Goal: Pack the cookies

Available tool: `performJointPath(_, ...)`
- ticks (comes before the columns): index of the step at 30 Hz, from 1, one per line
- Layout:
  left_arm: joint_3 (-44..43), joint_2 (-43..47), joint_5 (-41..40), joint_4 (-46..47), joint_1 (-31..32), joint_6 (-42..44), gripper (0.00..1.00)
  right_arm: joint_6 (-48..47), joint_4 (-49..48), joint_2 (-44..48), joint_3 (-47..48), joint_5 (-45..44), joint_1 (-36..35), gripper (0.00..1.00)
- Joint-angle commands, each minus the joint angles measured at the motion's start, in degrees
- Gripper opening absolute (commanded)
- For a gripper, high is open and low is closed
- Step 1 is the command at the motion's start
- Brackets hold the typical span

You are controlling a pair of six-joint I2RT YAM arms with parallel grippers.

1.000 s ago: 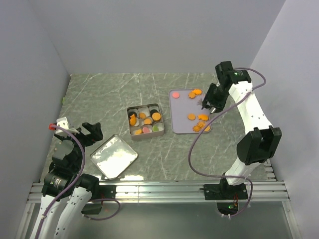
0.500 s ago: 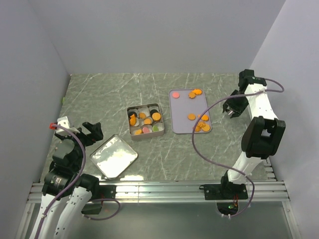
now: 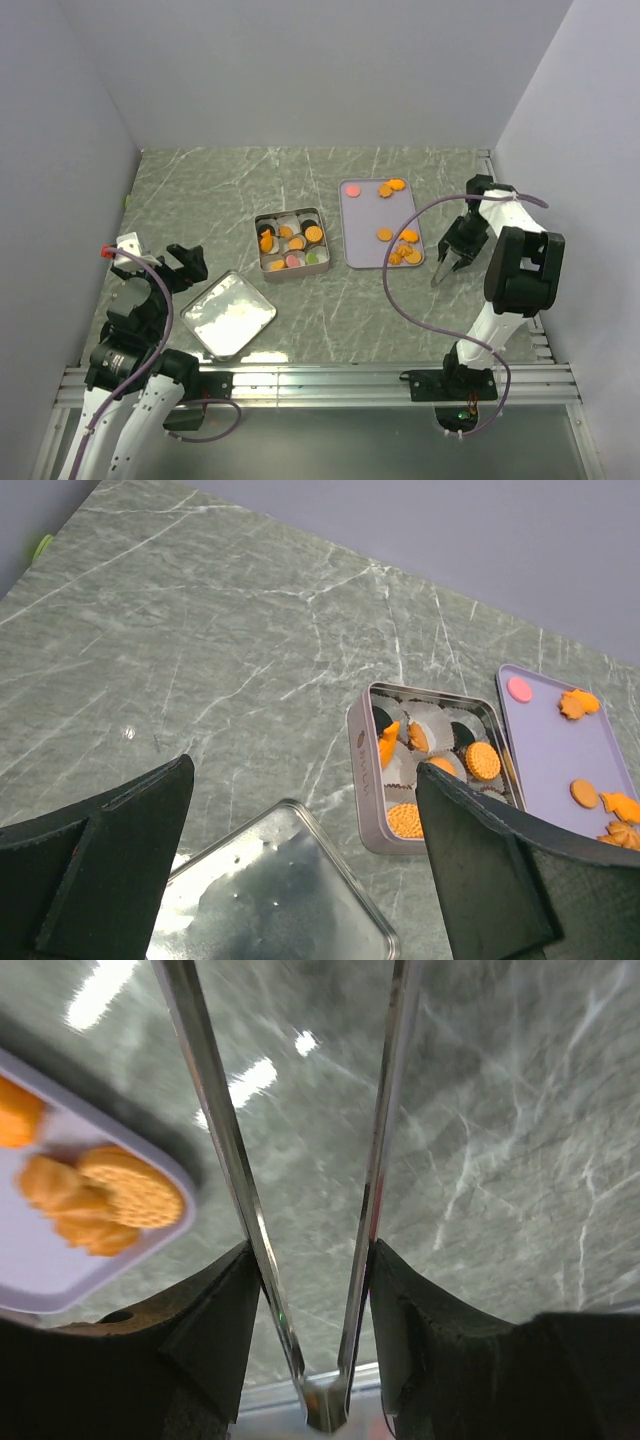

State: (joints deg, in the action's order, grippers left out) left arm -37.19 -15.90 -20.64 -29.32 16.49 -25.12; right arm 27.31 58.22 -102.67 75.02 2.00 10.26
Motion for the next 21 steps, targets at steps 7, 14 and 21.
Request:
performJointPath(7, -0.25, -0.62, 0.43, 2.16, 0.03, 0.52, 0.99, -2.79, -3.19, 0.90, -7.69, 2.48, 0.02, 0.53)
performJointPath(14, -0.25, -0.45, 0.52, 2.16, 0.03, 0.43, 0.99, -2.44, -5.13, 1.25, -11.30, 2.22, -0.07, 0.63)
performJointPath(21, -0.25, -0.53, 0.69, 2.08, 0.03, 0.43, 1.00, -2.26, -5.39, 2.47, -11.83, 1.69, -0.07, 0.73)
